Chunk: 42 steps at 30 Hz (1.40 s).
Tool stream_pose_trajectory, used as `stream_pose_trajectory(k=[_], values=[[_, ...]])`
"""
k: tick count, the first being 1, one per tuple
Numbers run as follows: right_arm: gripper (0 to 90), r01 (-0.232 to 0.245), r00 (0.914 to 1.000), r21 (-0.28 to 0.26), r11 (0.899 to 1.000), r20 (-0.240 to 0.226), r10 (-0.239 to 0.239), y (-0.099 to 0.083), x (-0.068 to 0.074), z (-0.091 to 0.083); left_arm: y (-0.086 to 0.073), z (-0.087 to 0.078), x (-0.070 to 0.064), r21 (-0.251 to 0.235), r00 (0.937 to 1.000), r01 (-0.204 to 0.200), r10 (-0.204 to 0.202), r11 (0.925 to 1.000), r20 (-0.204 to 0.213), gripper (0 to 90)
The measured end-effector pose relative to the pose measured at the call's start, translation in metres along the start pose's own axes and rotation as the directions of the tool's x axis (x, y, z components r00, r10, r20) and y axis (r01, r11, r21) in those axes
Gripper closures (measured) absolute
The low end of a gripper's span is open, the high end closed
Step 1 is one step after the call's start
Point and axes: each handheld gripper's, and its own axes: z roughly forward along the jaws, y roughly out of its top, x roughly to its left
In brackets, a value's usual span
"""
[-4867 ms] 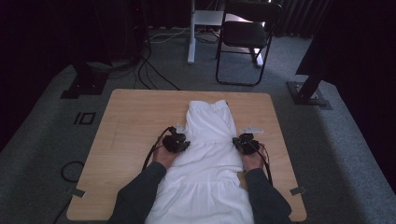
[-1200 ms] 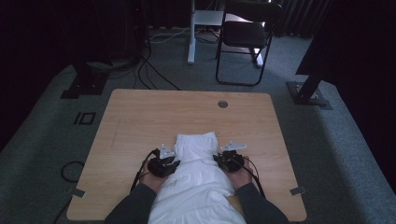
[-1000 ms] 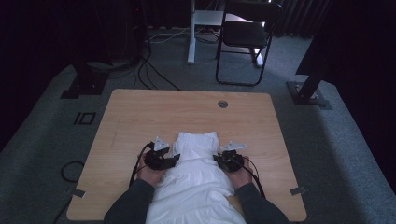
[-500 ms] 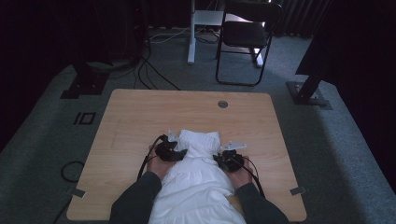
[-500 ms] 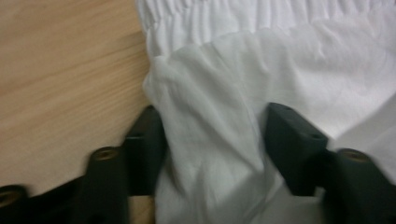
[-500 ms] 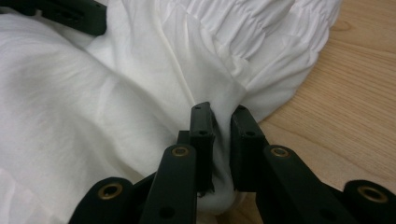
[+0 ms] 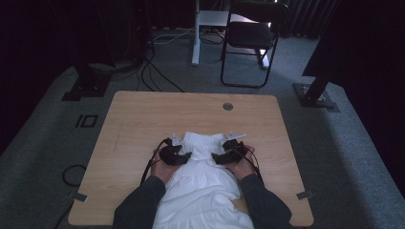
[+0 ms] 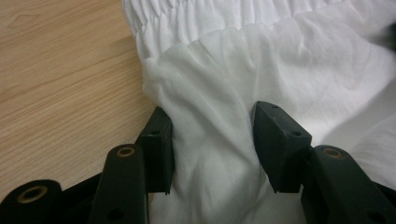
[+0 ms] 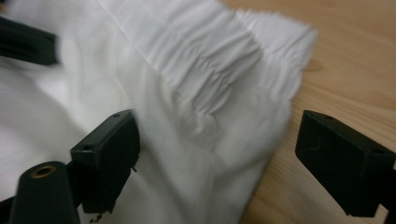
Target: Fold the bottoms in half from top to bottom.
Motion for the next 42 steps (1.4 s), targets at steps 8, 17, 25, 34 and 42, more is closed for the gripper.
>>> stream_pose_trajectory(k=[8,17,25,34,42], values=[[69.9,-0.048,0.9974,-0.030,0.998,-0.056,0.046,0.008,-0.007,0.013,0.002,0.001,-0.001,0.004,1.0000,0.005,-0.005,1.0000,-0.001,51.3],[82.3,-0.062,0.9953,-0.029,0.998,-0.077,0.060,0.009,-0.006,0.015,0.007,0.006,0.005,0.024,0.9976,0.043,-0.042,0.9988,-0.055,35.2],[83.2,-0.057,0.9962,-0.026,0.998,-0.067,0.056,0.009,-0.004,0.015,0.017,0.009,0.007,0.045,0.9994,0.029,-0.030,0.9986,0.016,67.3],[84.3,-0.025,0.9995,-0.109,0.994,-0.022,0.022,0.043,-0.020,-0.009,0.063,-0.009,0.020,-0.034,0.9993,-0.012,0.014,0.9993,0.034,83.4],[84.3,0.036,0.9979,-0.235,0.971,0.062,-0.022,0.106,-0.034,-0.056,0.135,-0.050,0.038,-0.186,0.9995,-0.031,0.032,0.9821,-0.001,83.5]])
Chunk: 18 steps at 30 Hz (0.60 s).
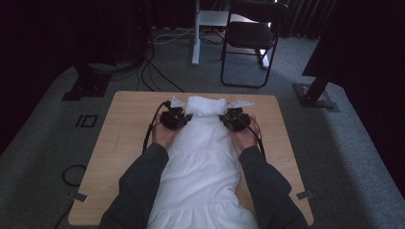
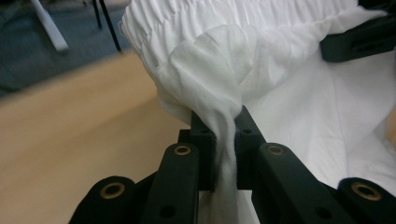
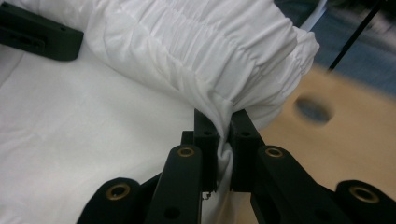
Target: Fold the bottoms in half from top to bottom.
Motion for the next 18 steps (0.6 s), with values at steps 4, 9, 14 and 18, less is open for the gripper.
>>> stream_pose_trajectory(k=[4,9,14,18], values=[[84.3,0.021,0.9993,-0.070,0.997,0.034,-0.019,0.031,-0.004,-0.016,0.028,-0.012,0.006,-0.071,0.9998,-0.002,0.001,0.9975,-0.018,83.5],[84.2,0.025,0.9988,-0.149,0.988,0.046,-0.019,0.062,-0.004,-0.043,0.048,-0.033,0.003,-0.116,0.9996,-0.020,0.018,0.9931,-0.021,83.3],[83.7,0.064,0.9979,-0.139,0.988,0.014,-0.063,0.043,0.010,-0.061,0.029,-0.051,-0.010,-0.102,0.9987,-0.039,0.042,0.9940,0.029,82.0],[83.5,0.087,0.9955,-0.138,0.987,-0.026,-0.091,0.017,0.025,-0.083,0.006,-0.076,-0.030,-0.108,0.9937,-0.074,0.082,0.9914,0.075,81.5]])
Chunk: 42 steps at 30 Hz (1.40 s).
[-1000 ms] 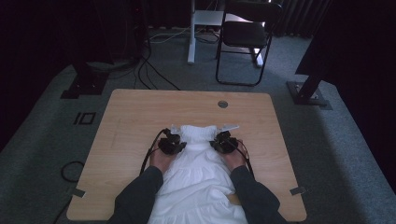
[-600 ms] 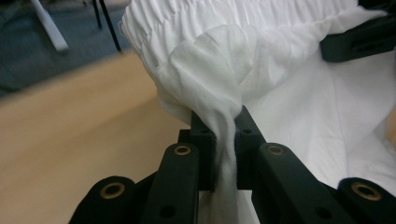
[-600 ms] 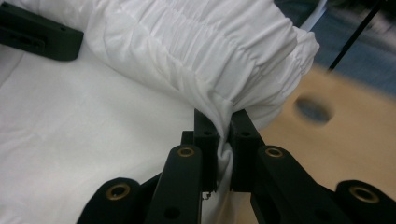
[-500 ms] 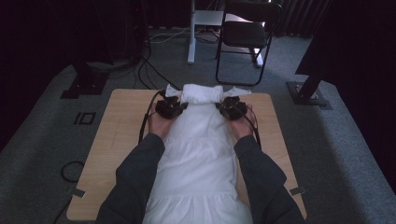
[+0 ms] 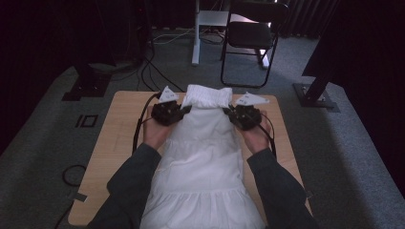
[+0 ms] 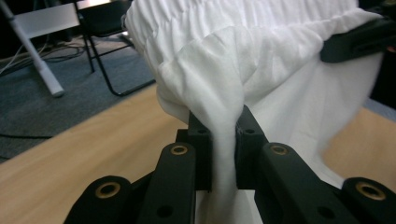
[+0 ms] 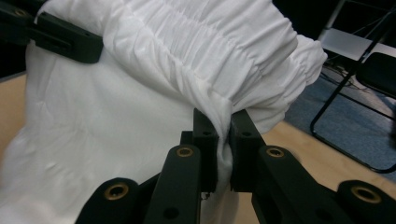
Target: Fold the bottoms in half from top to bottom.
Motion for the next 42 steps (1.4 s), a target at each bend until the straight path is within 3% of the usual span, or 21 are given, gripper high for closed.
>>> stream_pose_trajectory(k=[4,5,8,9,10,12,13,16,17,18,20,21,22,25,26,29,30,35,36,39,42], values=[[83.2,0.015,0.9993,0.004,1.000,-0.034,-0.015,-0.015,0.016,-0.017,-0.016,-0.020,-0.020,0.001,0.9993,-0.030,0.030,0.9995,0.022,80.9],[83.2,0.004,0.9976,0.003,1.000,-0.069,-0.004,-0.031,0.029,-0.031,-0.025,-0.028,-0.029,-0.007,0.9990,-0.030,0.030,0.9995,0.032,80.8],[83.0,0.005,0.9946,0.016,1.000,-0.104,-0.003,-0.054,0.047,-0.043,-0.061,-0.046,-0.055,0.006,0.9980,-0.020,0.020,0.9998,0.060,80.0],[83.0,0.005,0.9946,0.016,1.000,-0.104,-0.003,-0.054,0.047,-0.043,-0.061,-0.046,-0.055,0.006,0.9980,-0.020,0.020,0.9998,0.060,80.0],[83.0,0.006,0.9914,0.043,0.999,-0.131,0.000,-0.075,0.062,-0.051,-0.083,-0.050,-0.069,0.037,0.9971,-0.016,0.013,0.9992,0.076,80.0],[82.9,-0.002,0.9885,0.063,0.998,-0.151,0.012,-0.092,0.073,-0.055,-0.106,-0.053,-0.081,0.070,0.9968,-0.011,0.006,0.9975,0.080,79.3],[82.9,-0.006,0.9870,0.076,0.997,-0.160,0.018,-0.103,0.079,-0.056,-0.118,-0.053,-0.086,0.091,0.9952,0.014,-0.023,0.9957,0.096,79.4],[82.9,-0.005,0.9844,0.147,0.989,-0.173,0.031,-0.134,0.096,-0.054,-0.155,-0.044,-0.103,0.212,0.9930,0.019,-0.043,0.9772,0.110,79.1],[82.9,-0.005,0.9844,0.147,0.989,-0.173,0.031,-0.134,0.096,-0.054,-0.155,-0.044,-0.103,0.212,0.9930,0.019,-0.043,0.9772,0.110,79.1],[82.9,-0.003,0.9804,0.210,0.978,-0.192,0.044,-0.154,0.105,-0.046,-0.174,-0.036,-0.109,0.278,0.9926,0.019,-0.051,0.9604,0.110,79.1],[83.0,-0.015,0.9764,0.258,0.966,-0.204,0.070,-0.169,0.109,-0.038,-0.186,-0.025,-0.108,0.351,0.9920,0.027,-0.068,0.9361,0.106,79.2],[83.0,-0.015,0.9764,0.258,0.966,-0.204,0.070,-0.169,0.109,-0.038,-0.186,-0.025,-0.108,0.351,0.9920,0.027,-0.068,0.9361,0.106,79.2],[83.1,0.006,0.9804,0.295,0.956,-0.190,0.052,-0.183,0.113,-0.026,-0.190,-0.015,-0.105,0.372,0.9925,0.017,-0.061,0.9281,0.106,79.2],[83.2,-0.018,0.9787,0.300,0.954,-0.190,0.078,-0.190,0.110,-0.015,-0.186,-0.010,-0.102,0.381,0.9933,0.017,-0.059,0.9246,0.099,79.0],[83.2,-0.019,0.9797,0.307,0.952,-0.184,0.079,-0.188,0.108,-0.013,-0.183,-0.006,-0.102,0.377,0.9965,-0.010,-0.022,0.9263,0.081,78.7],[83.3,-0.008,0.9848,0.316,0.949,-0.162,0.062,-0.183,0.102,-0.003,-0.182,0.000,-0.098,0.366,0.9971,-0.007,-0.022,0.9306,0.073,78.6],[83.3,-0.011,0.9853,0.318,0.948,-0.158,0.064,-0.182,0.098,0.001,-0.179,0.008,-0.090,0.357,0.9975,0.014,-0.038,0.9339,0.060,78.6],[83.3,-0.012,0.9893,0.333,0.943,-0.133,0.059,-0.171,0.077,0.024,-0.168,0.026,-0.082,0.357,0.9997,0.017,-0.023,0.9338,0.011,78.5],[83.3,-0.003,0.9916,0.339,0.941,-0.121,0.047,-0.165,0.066,0.036,-0.163,0.035,-0.077,0.362,0.9998,0.022,-0.021,0.9319,-0.009,78.6],[83.4,-0.006,0.9926,0.345,0.939,-0.111,0.048,-0.161,0.056,0.046,-0.157,0.044,-0.074,0.370,0.9997,0.020,-0.013,0.9287,-0.022,78.7],[83.3,-0.033,0.9922,0.362,0.931,-0.100,0.074,-0.153,0.038,0.067,-0.147,0.057,-0.068,0.392,0.9993,-0.002,0.016,0.9199,-0.034,78.6]])
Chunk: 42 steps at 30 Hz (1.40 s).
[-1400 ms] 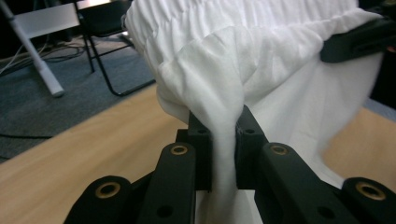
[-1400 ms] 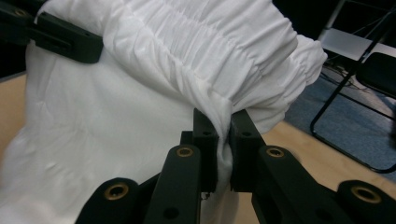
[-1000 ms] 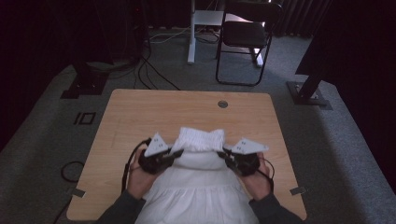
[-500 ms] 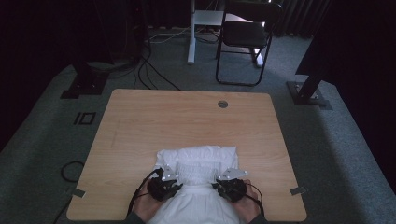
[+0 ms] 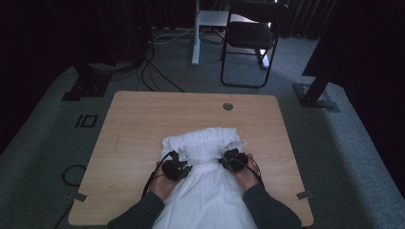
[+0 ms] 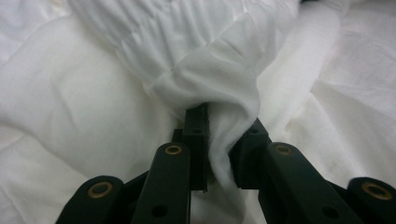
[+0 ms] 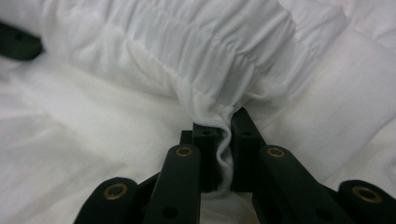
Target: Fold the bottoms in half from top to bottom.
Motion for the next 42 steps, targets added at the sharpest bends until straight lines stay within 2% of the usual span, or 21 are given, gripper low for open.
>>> stream_pose_trajectory(k=[3,5,9,10,11,14,15,17,18,21,23,25,31,34,36,37,39,42], values=[[83.3,-0.014,0.9999,0.012,1.000,0.009,0.014,0.012,-0.010,0.009,0.008,0.007,0.012,-0.003,1.0000,0.003,-0.003,1.0000,-0.007,78.6],[83.4,-0.013,0.9996,0.018,1.000,0.025,0.013,0.018,-0.013,0.013,0.012,0.011,0.023,-0.002,0.9998,0.018,-0.018,0.9998,0.002,78.5],[83.5,-0.032,0.9988,0.017,0.999,0.038,0.031,0.027,-0.018,0.021,0.021,0.020,0.042,-0.003,0.9992,0.038,-0.038,0.9993,-0.013,78.7],[83.6,-0.038,0.9985,0.015,0.999,0.041,0.038,0.030,-0.019,0.024,0.023,0.022,0.043,-0.002,0.9993,0.020,-0.020,0.9998,-0.031,78.8],[83.6,-0.047,0.9980,0.013,0.999,0.042,0.047,0.032,-0.021,0.026,0.026,0.024,0.043,0.004,0.9981,-0.015,0.015,0.9999,-0.061,78.9],[83.6,-0.096,0.9950,0.006,0.995,0.028,0.096,0.038,-0.028,0.032,0.037,0.031,0.044,0.040,0.9850,-0.092,0.097,0.9949,-0.142,79.4],[83.6,-0.114,0.9933,0.003,0.993,0.020,0.114,0.040,-0.031,0.034,0.040,0.034,0.046,0.041,0.9830,-0.096,0.101,0.9946,-0.154,79.7],[83.6,-0.140,0.9900,-0.001,0.990,0.017,0.140,0.043,-0.036,0.037,0.044,0.038,0.053,0.034,0.9848,-0.075,0.079,0.9966,-0.155,80.0],[83.6,-0.142,0.9897,-0.003,0.990,0.021,0.142,0.045,-0.038,0.039,0.046,0.040,0.057,0.027,0.9877,-0.054,0.057,0.9982,-0.146,80.1],[83.5,-0.154,0.9875,-0.004,0.988,0.034,0.154,0.050,-0.043,0.044,0.048,0.044,0.073,-0.004,0.9947,0.035,-0.035,0.9994,-0.097,80.2],[83.6,-0.164,0.9856,-0.004,0.987,0.044,0.164,0.054,-0.044,0.046,0.048,0.047,0.083,-0.022,0.9935,0.097,-0.098,0.9950,-0.058,80.2],[83.5,-0.174,0.9835,-0.009,0.985,0.050,0.174,0.056,-0.046,0.049,0.049,0.049,0.091,-0.031,0.9902,0.134,-0.135,0.9905,-0.035,80.2],[83.5,-0.180,0.9797,0.006,0.984,0.091,0.179,0.071,-0.050,0.059,0.058,0.056,0.102,-0.027,0.9818,0.179,-0.181,0.9834,-0.058,80.2],[83.5,-0.183,0.9780,0.018,0.983,0.106,0.180,0.078,-0.053,0.063,0.061,0.058,0.108,-0.021,0.9723,0.229,-0.230,0.9732,-0.043,80.3],[83.5,-0.188,0.9784,0.010,0.982,0.090,0.186,0.079,-0.056,0.064,0.062,0.057,0.112,-0.016,0.9677,0.251,-0.251,0.9679,-0.023,80.4],[83.5,-0.206,0.9761,0.005,0.978,0.071,0.206,0.078,-0.058,0.063,0.062,0.057,0.113,-0.021,0.9669,0.254,-0.255,0.9668,-0.015,80.4],[83.9,-0.245,0.9690,-0.020,0.969,0.031,0.245,0.074,-0.061,0.057,0.062,0.052,0.113,-0.032,0.9688,0.248,-0.248,0.9683,-0.003,81.4],[84.2,-0.217,0.9758,-0.063,0.974,0.016,0.218,0.076,-0.061,0.041,0.067,0.034,0.111,-0.088,0.9673,0.253,-0.253,0.9634,0.010,83.6]])
